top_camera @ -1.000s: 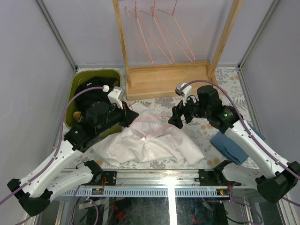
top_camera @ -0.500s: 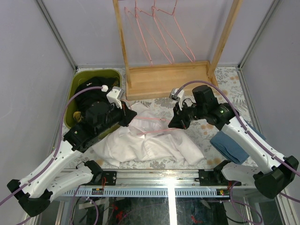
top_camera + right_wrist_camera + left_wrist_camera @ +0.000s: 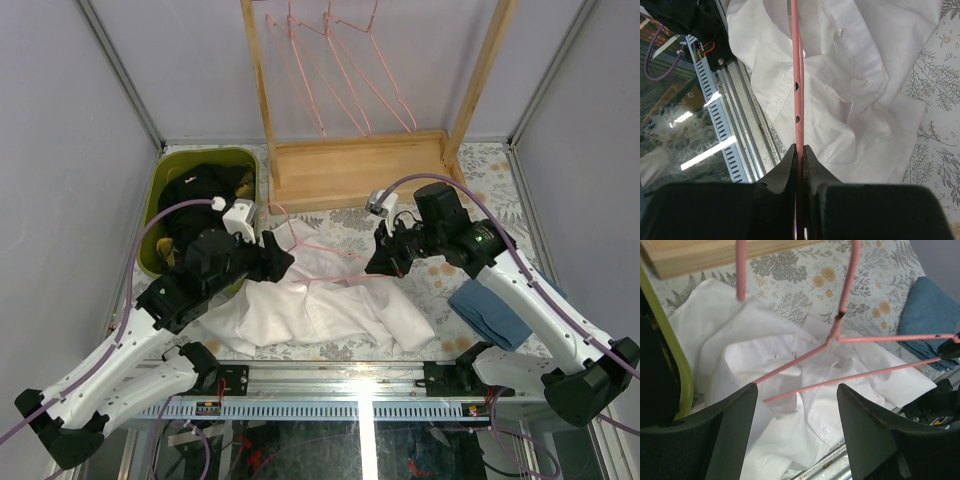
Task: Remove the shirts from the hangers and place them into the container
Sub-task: Remove the shirt from the hanger.
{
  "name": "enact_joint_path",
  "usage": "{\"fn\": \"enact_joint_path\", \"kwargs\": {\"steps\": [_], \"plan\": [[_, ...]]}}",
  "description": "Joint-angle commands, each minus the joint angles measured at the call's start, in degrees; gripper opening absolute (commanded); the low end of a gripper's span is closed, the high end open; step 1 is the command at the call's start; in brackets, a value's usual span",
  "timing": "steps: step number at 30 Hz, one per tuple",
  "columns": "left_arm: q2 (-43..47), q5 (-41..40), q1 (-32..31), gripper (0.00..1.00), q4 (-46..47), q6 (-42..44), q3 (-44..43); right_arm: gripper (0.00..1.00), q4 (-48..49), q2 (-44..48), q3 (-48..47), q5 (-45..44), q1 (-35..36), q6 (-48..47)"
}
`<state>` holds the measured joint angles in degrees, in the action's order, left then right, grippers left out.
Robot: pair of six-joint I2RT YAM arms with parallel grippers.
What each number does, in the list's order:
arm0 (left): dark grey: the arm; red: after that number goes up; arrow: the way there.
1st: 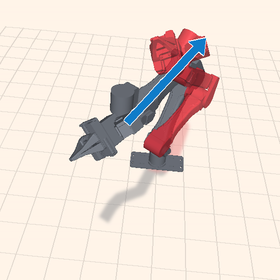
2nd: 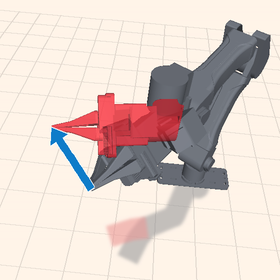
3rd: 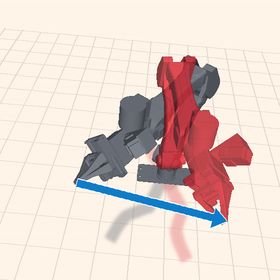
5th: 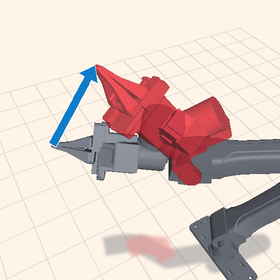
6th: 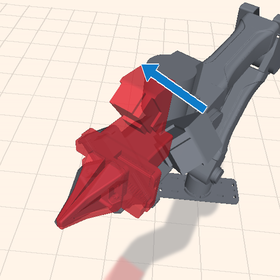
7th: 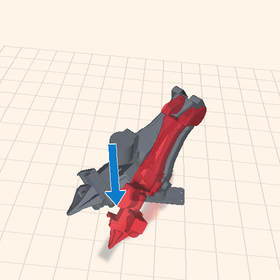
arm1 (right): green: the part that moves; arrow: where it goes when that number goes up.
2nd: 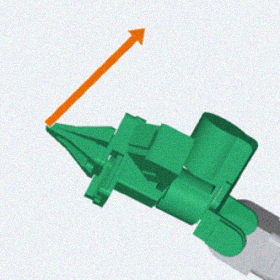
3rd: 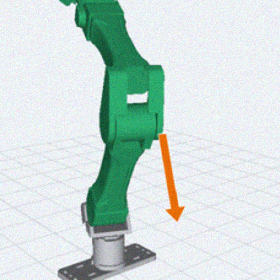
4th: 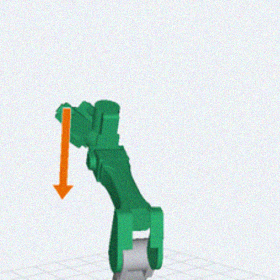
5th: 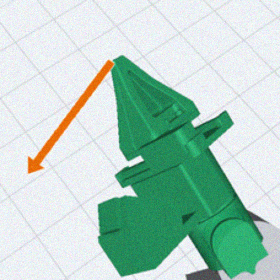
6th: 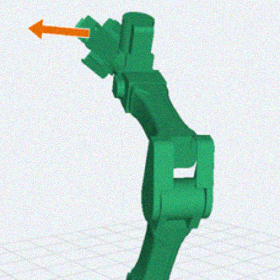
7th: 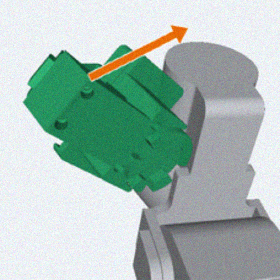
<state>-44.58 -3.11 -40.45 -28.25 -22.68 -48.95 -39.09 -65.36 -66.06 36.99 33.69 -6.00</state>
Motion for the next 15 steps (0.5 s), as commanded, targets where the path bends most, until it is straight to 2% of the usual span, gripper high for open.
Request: {"fn": "enact_joint_path", "kwargs": {"steps": [1, 6, 11, 13, 15], "plan": [[3.5, -3.1, 0.3, 0.65, -1.9, -2.3, 2.1, 0.0, 0.2, 1.2, -3.5, -1.7, -0.3, 0.6], [5.9, -8.7, 0.2, 0.7, -3.1, -5.2, 4.4, 0.0, -0.2, 1.5, -4.6, -1.9, -0.2, 1.5], [3.0, -9.5, 0.3, 0.7, -3.0, -8.3, 5.6, 0.0, -0.1, 3.7, -5.1, -1.2, -0.3, 1.5], [1.4, -10.0, 0.3, 0.67, -3.1, -8.9, 5.4, 0.0, -0.4, 4.8, -5.2, -0.9, -0.2, 1.4], [0.1, -9.9, 0.3, 0.59, -2.8, -8.8, 5.1, 0.0, -0.9, 6.1, -5.4, -0.8, -0.2, 1.3]]}}
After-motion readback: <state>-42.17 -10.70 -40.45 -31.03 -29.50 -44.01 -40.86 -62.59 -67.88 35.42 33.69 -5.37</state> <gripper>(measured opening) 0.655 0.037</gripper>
